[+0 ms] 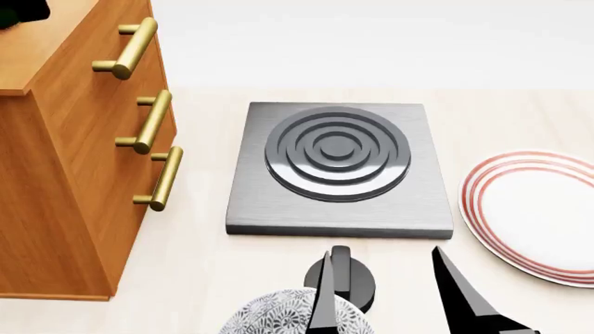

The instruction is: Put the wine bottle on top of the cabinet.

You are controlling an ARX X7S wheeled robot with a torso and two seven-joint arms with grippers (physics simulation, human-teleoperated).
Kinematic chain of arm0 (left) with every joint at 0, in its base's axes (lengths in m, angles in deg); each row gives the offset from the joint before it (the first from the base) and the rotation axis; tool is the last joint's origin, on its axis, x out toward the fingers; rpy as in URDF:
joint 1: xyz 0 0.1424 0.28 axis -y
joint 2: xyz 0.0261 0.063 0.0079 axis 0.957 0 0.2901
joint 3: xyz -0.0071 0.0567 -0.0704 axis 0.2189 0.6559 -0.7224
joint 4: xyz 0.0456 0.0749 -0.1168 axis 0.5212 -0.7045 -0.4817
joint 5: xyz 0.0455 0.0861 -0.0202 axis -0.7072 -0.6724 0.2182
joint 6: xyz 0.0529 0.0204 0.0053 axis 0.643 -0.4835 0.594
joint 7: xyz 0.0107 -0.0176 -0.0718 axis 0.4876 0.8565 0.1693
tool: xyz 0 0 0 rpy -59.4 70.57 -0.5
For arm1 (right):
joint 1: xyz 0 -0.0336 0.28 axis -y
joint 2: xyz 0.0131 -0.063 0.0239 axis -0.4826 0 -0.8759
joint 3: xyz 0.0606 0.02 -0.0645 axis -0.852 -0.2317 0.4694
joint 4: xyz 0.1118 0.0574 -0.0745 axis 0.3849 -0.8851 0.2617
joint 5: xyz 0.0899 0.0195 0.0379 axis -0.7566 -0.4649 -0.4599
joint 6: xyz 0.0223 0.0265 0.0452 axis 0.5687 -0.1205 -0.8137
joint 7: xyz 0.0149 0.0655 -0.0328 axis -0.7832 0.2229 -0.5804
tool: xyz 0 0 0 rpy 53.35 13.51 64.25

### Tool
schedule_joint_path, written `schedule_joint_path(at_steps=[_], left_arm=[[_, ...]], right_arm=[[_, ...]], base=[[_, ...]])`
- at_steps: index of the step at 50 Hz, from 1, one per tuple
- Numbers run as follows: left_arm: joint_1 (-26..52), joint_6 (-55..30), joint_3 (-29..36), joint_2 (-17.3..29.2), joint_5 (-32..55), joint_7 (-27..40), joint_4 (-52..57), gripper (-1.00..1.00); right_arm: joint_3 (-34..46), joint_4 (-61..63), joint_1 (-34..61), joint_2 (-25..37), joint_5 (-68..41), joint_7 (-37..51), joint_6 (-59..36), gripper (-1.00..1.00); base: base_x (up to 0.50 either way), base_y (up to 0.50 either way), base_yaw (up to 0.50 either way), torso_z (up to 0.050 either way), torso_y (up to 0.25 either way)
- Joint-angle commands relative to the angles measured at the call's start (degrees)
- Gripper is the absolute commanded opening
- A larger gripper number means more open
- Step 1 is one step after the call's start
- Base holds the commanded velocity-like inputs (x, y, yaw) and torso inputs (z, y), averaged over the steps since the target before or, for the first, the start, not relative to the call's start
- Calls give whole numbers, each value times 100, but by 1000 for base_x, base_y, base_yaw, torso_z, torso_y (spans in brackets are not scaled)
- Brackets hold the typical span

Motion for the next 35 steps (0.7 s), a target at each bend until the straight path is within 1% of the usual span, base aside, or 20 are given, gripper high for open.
schedule_joint_path(at_steps=[1, 7, 10, 20, 24, 27, 32, 35], left_arm=[[-21, 47, -82, -139, 79, -197, -144, 100], [74, 142, -50, -183, 30, -285, -332, 100], [23, 38, -59, -152, 64, -217, -153, 100], [-38, 71, -59, -111, 70, -257, -107, 100], [-206, -153, -56, -3, 148, -144, 410, 100], [-243, -178, -34, 47, 144, -150, 539, 100], [-401, -494, 127, 268, 98, -43, 1210, 100], [-516, -641, 116, 373, 149, 72, 1572, 100]], right_arm=[[-89, -13, 12, -107, 122, -102, -5, 100], [-92, -39, 12, -104, 117, -111, 15, 100], [-90, -50, 13, -105, 119, -117, 27, 100], [-59, -45, 18, -110, 139, -105, 20, 100], [-40, -57, 19, -114, 149, -115, 23, 100], [-33, -57, 15, -112, 156, -119, 29, 100], [-25, -30, 32, -106, 142, -96, 6, 100], [-20, -52, 27, -109, 147, -105, 20, 100]], base=[[0, 0, 0, 0, 0], [0, 0, 0, 0, 0], [0, 0, 0, 0, 0], [0, 0, 0, 0, 0], [0, 0, 0, 0, 0], [0, 0, 0, 0, 0], [0, 0, 0, 0, 0], [0, 0, 0, 0, 0]])
